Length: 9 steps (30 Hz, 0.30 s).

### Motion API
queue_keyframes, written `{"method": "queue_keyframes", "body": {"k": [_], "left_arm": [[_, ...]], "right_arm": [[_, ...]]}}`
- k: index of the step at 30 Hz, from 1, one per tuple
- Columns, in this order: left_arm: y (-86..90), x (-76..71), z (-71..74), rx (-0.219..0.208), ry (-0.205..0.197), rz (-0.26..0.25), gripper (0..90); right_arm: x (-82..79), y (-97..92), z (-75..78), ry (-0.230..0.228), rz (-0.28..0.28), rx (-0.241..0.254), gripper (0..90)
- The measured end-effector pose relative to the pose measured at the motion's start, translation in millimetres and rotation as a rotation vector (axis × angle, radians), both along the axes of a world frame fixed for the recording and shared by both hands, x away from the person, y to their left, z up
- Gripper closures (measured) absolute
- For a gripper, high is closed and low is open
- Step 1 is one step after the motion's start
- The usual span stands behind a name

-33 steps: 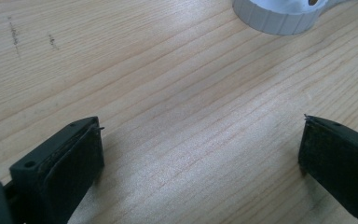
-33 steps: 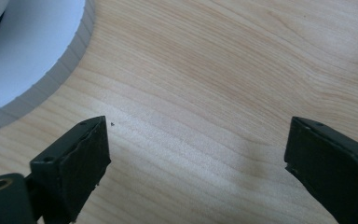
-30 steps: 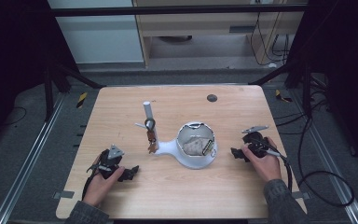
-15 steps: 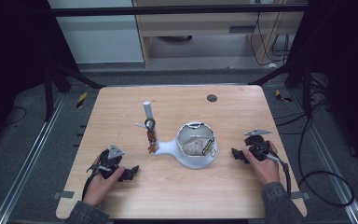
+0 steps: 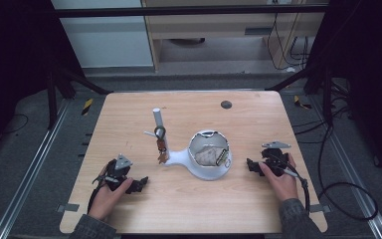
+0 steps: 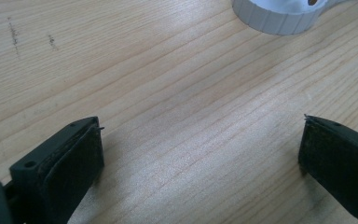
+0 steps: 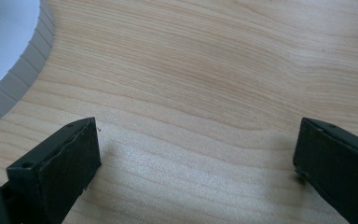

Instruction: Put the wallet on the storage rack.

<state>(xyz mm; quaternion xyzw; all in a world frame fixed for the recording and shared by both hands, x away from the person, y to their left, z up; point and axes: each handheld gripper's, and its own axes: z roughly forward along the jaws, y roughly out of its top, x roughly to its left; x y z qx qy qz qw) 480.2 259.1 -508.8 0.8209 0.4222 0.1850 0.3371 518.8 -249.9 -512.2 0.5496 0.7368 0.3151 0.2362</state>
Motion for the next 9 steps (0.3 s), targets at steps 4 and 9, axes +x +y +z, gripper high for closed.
{"method": "queue_keyframes", "body": {"k": [4,9], "left_arm": [[0.2,0.4,0.0,0.001,-0.001,-0.003,0.0],[0.1,1.0,0.0,0.0,-0.001,-0.007,0.0]], "right_arm": [[-3.9,0.1,-0.1,0.001,-0.031,0.0,0.4],[-9.6,0.0,-0.3,0.002,-0.047,0.003,0.4]]}}
